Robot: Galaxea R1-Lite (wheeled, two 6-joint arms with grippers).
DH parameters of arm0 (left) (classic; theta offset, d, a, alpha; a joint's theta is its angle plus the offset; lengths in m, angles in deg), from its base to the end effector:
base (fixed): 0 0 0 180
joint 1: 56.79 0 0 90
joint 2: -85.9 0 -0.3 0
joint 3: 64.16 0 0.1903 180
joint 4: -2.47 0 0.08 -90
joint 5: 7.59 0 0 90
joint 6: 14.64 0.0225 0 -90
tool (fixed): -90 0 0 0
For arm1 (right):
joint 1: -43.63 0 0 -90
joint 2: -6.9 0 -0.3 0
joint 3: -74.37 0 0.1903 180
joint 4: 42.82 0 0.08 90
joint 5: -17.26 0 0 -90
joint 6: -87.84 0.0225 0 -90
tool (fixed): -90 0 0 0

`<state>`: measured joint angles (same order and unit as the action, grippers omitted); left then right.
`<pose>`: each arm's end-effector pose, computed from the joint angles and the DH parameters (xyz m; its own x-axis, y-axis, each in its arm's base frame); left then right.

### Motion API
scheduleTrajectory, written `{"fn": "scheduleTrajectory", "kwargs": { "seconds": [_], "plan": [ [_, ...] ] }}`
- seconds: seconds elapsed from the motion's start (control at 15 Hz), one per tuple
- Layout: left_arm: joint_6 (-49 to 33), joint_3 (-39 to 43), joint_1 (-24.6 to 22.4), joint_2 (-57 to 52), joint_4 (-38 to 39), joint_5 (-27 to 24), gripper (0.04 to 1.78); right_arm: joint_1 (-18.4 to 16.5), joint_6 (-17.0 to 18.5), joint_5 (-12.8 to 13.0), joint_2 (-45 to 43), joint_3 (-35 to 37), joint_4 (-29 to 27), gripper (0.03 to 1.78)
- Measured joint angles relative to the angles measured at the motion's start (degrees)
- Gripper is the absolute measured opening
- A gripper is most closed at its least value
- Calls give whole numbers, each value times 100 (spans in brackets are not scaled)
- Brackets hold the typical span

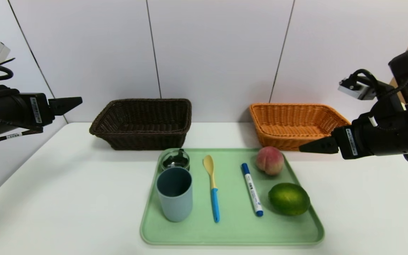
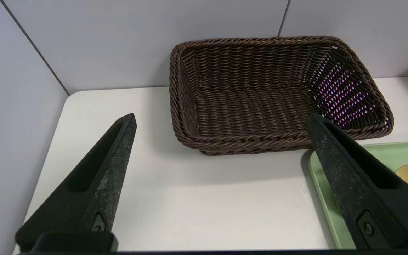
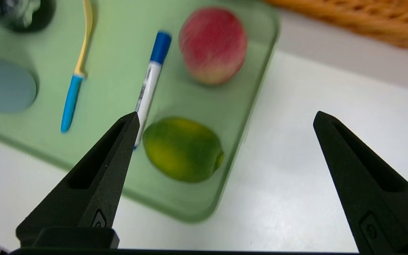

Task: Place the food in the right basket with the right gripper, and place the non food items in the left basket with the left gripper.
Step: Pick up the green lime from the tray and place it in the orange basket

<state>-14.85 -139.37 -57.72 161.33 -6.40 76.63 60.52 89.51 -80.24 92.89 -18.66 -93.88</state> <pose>0.2159 0.0012 0.2734 0.9839 -0.0848 -0.1572 0.0827 0.9964 -0.0195 0.2302 0.0730 0.2515 0.6443 0.3320 -0.6890 -0.3583 0.9269 0.1116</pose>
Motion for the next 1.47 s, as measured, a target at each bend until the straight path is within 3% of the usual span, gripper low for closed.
{"fn": "scheduleTrajectory", "kwargs": {
  "seconds": [0.13,0.33,0.47,0.67,0.87,1.0,1.47],
  "plan": [
    [7,26,2,13,0,0,169,204,-151,12,185,-171,-499,170],
    [7,61,-1,13,0,5,169,272,-1035,-52,417,-180,-513,170],
    [7,100,-1,11,0,5,169,162,-2074,-453,516,-167,-496,170],
    [13,240,7,0,72,11,169,-138,-4108,-1023,675,-394,-658,170],
    [13,430,7,-11,391,5,169,-201,-5848,-1003,933,-975,-1484,170],
    [62,510,7,-18,446,2,169,-89,-6178,-840,1084,-1135,-1769,170],
    [205,791,7,-24,662,9,169,355,-6194,-837,1392,-1000,-1816,170]
  ]
}}
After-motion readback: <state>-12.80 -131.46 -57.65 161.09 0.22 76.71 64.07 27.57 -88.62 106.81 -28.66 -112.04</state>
